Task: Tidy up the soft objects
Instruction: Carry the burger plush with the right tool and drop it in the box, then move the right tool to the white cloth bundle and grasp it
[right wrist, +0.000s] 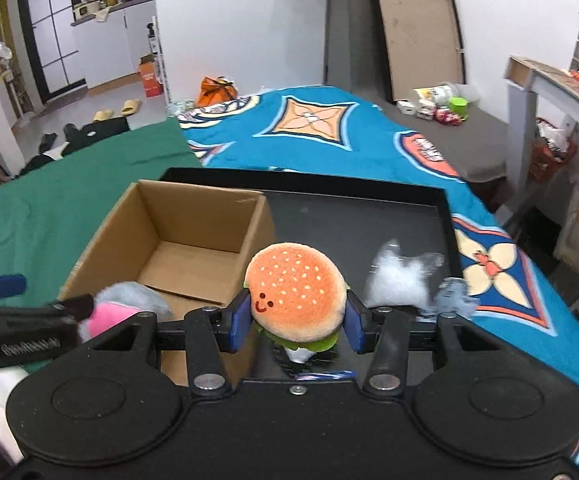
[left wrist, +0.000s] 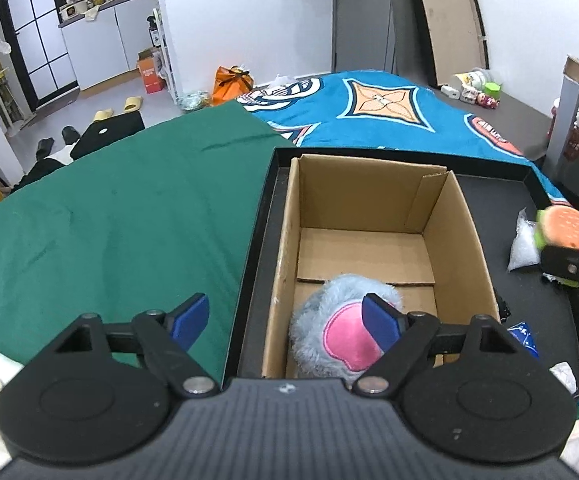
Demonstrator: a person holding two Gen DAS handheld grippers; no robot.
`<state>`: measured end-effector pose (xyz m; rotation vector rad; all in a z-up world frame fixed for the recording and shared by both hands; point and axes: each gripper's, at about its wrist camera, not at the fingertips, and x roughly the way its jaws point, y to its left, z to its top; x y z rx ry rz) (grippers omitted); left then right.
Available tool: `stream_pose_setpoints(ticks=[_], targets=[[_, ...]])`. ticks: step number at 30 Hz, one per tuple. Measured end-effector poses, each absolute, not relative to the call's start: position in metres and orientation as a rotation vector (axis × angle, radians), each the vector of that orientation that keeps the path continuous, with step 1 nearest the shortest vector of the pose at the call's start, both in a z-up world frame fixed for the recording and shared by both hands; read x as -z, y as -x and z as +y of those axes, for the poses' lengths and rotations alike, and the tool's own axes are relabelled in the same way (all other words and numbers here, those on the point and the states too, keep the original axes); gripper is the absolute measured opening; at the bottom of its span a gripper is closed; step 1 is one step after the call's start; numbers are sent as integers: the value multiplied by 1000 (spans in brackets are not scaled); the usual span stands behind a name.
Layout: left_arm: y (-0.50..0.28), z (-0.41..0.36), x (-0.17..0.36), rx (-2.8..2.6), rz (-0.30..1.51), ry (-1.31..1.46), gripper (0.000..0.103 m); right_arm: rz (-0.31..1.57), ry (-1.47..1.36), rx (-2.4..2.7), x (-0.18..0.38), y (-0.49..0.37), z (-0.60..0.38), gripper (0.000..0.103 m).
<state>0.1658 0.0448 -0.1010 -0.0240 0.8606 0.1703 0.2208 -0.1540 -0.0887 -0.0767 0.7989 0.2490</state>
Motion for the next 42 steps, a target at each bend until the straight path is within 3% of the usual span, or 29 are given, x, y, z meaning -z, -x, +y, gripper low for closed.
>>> stream_pose_setpoints(ticks=[26, 30, 42], targets=[[-169, 94, 127, -90, 934, 253, 16, 755, 234, -416, 81, -235, -38, 50], [-169, 99, 129, -81, 938, 286, 16, 743, 201, -481, 74, -233, -31, 65], [-167, 97, 125, -90, 934, 271, 16, 786, 174, -445, 80, -222, -55, 66]])
